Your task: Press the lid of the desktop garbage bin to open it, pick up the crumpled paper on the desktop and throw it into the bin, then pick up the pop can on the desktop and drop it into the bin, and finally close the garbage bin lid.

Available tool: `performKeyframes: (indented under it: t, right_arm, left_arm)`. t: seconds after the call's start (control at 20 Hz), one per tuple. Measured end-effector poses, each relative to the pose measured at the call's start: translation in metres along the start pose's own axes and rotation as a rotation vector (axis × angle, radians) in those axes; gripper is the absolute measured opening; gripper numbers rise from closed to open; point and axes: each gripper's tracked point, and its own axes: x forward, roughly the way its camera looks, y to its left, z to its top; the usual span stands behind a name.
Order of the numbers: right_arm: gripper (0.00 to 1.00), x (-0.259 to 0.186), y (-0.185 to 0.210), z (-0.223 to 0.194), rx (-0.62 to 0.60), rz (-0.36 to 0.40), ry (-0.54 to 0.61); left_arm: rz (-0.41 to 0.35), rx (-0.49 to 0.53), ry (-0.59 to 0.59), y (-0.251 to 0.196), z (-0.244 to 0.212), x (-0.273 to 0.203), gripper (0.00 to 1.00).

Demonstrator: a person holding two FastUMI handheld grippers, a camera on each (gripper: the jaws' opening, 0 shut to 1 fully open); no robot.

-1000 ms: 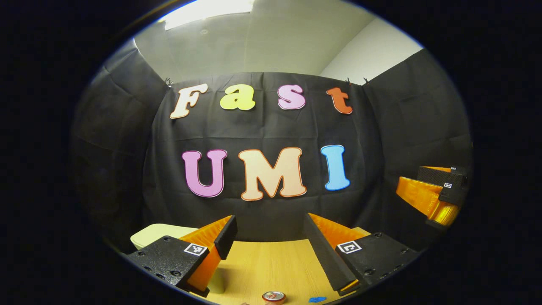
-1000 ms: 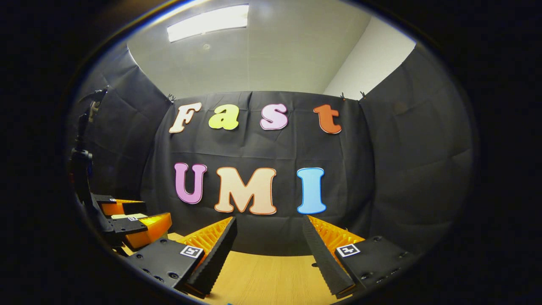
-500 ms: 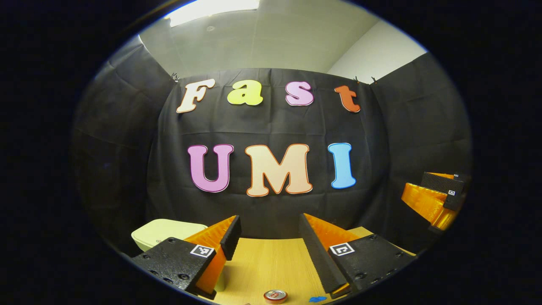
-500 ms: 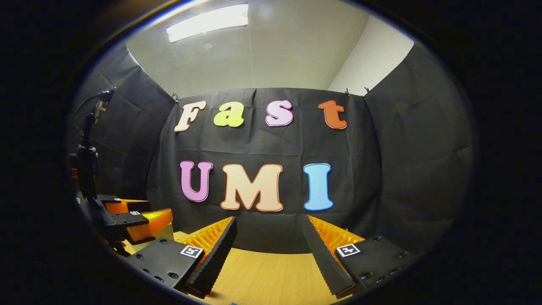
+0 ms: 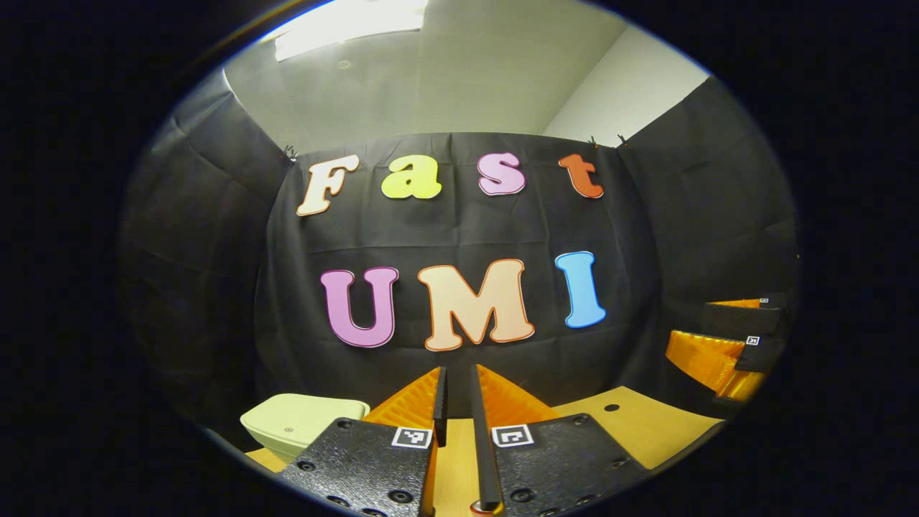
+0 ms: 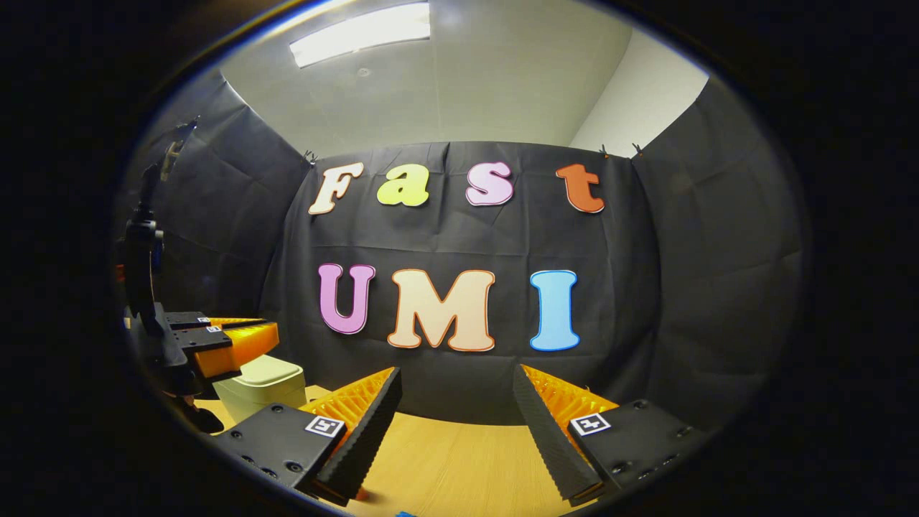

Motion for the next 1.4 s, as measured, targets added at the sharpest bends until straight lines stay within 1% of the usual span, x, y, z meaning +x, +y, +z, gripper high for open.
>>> performKeyframes:
  t: [0.05,0.1,0.15,0.2,0.25,0.4,0.5,0.65,0.7,0.75,0.8,0.85,0.9,1.0,1.05,1.25,1.3,1.4]
  right_arm:
    - [0.97,0.001,0.004,-0.001,0.005,0.005,0.001]
    - [0.96,0.001,0.011,-0.001,0.010,0.013,0.003]
    - [0.98,0.002,0.017,-0.002,0.012,0.018,0.006]
    - [1.00,0.003,0.022,-0.002,0.011,0.024,0.008]
    - [0.98,0.003,0.027,-0.003,0.009,0.031,0.008]
    - [1.00,0.005,0.046,0.001,-0.009,0.050,-0.007]
    - [0.98,0.008,0.060,0.000,-0.016,0.063,-0.008]
    - [0.98,0.010,0.080,-0.006,-0.014,0.076,0.007]
    - [1.00,0.011,0.087,-0.008,-0.012,0.079,0.012]
    - [0.98,0.012,0.093,-0.010,-0.011,0.079,0.015]
    - [0.98,0.012,0.098,-0.011,-0.012,0.078,0.019]
    - [1.00,0.012,0.103,-0.014,-0.013,0.076,0.022]
    - [0.98,0.013,0.108,-0.016,-0.013,0.073,0.026]
    - [0.98,0.014,0.116,-0.021,-0.011,0.064,0.040]
    - [0.99,0.014,0.119,-0.025,-0.008,0.058,0.049]
    - [1.00,0.015,0.125,-0.039,-0.008,0.030,0.083]
    - [0.98,0.015,0.124,-0.041,-0.012,0.023,0.091]
    - [0.98,0.012,0.121,-0.046,-0.022,0.005,0.104]
  left_arm:
    - [-0.009,-0.004,0.007,0.002,-0.002,-0.002,0.15]
    - [0.011,0.000,0.013,0.009,-0.004,-0.004,0.13]
    - [0.032,-0.001,0.014,0.020,-0.006,-0.003,0.10]
    - [0.054,-0.004,0.017,0.031,-0.006,-0.008,0.00]
    - [0.071,-0.010,0.017,0.042,-0.007,-0.007,0.00]
    - [0.142,0.007,0.006,0.080,-0.007,-0.010,0.00]
    - [0.181,0.021,0.004,0.104,-0.008,-0.012,0.00]
    - [0.226,0.012,0.029,0.138,-0.019,-0.013,0.00]
    - [0.237,0.007,0.039,0.148,-0.023,-0.014,0.00]
    - [0.245,0.004,0.050,0.157,-0.027,-0.014,0.00]
    - [0.253,0.002,0.059,0.166,-0.032,-0.016,0.00]
    - [0.256,-0.001,0.069,0.174,-0.039,-0.014,0.00]
    - [0.260,-0.006,0.081,0.182,-0.045,-0.014,0.00]
    - [0.258,-0.020,0.118,0.194,-0.062,-0.009,0.00]
    - [0.253,-0.030,0.139,0.199,-0.073,-0.007,0.00]
    - [0.238,-0.085,0.245,0.211,-0.118,-0.003,0.00]
    - [0.233,-0.105,0.267,0.213,-0.128,-0.002,0.00]
    - [0.237,-0.127,0.309,0.215,-0.147,-0.001,0.00]
